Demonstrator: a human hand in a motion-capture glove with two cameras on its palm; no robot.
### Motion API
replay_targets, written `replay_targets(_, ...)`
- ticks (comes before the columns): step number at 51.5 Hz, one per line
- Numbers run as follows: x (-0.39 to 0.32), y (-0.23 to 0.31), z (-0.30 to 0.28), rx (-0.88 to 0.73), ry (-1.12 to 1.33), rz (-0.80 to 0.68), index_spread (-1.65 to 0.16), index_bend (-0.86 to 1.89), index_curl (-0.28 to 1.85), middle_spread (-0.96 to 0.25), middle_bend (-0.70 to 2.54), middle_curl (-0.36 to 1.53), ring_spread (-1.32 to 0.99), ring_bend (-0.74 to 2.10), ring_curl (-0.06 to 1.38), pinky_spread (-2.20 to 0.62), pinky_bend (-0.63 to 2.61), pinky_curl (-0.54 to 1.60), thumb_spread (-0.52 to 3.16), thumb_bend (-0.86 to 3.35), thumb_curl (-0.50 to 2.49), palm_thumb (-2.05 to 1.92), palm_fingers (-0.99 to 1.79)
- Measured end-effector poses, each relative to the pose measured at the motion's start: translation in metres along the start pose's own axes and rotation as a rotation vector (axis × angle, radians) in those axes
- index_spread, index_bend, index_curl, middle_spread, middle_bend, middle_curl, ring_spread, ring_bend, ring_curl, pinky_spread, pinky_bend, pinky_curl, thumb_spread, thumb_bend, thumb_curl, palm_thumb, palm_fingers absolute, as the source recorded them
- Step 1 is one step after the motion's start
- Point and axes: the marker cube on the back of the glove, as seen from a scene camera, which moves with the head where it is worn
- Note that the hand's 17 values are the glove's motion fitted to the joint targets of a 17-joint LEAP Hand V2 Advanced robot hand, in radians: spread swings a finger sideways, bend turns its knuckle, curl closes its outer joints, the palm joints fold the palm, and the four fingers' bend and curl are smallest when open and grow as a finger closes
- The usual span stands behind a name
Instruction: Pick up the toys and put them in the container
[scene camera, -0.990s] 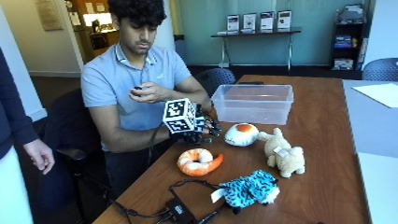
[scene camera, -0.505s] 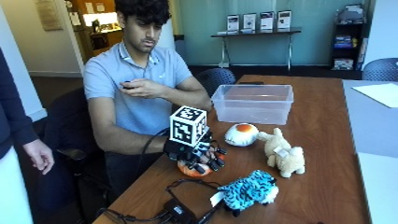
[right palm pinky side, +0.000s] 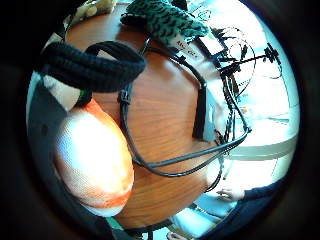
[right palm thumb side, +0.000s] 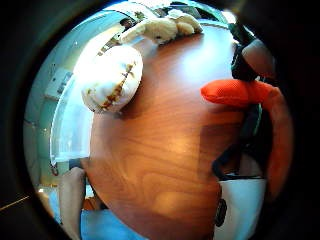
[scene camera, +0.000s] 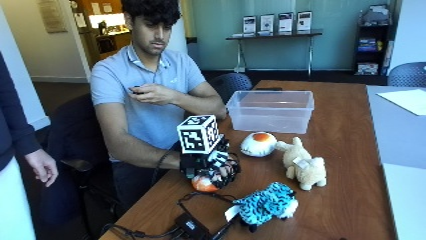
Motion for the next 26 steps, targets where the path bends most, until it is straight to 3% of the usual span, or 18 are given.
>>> replay_targets(7, -0.002, 0.010, -0.019, -0.013, -0.039, 0.013, -0.33, 0.17, 0.22, -0.22, 0.65, 0.43, -0.34, 1.01, 0.42, -0.25, 0.89, 0.26, 1.70, 0.61, 0.41, 0.54, 0.75)
replay_targets(13, -0.034, 0.022, -0.073, 0.076, -0.110, -0.017, -0.32, 0.18, 0.23, -0.23, 0.69, 0.47, -0.35, 1.04, 0.45, -0.25, 0.92, 0.28, 1.72, 0.76, 0.45, 0.54, 0.71)
replay_targets(26, -0.182, -0.008, -0.185, 0.145, -0.207, -0.397, -0.32, 0.19, 0.28, -0.24, 0.72, 0.52, -0.35, 1.08, 0.49, -0.23, 1.00, 0.32, 1.70, 1.08, 0.52, 0.50, 0.65)
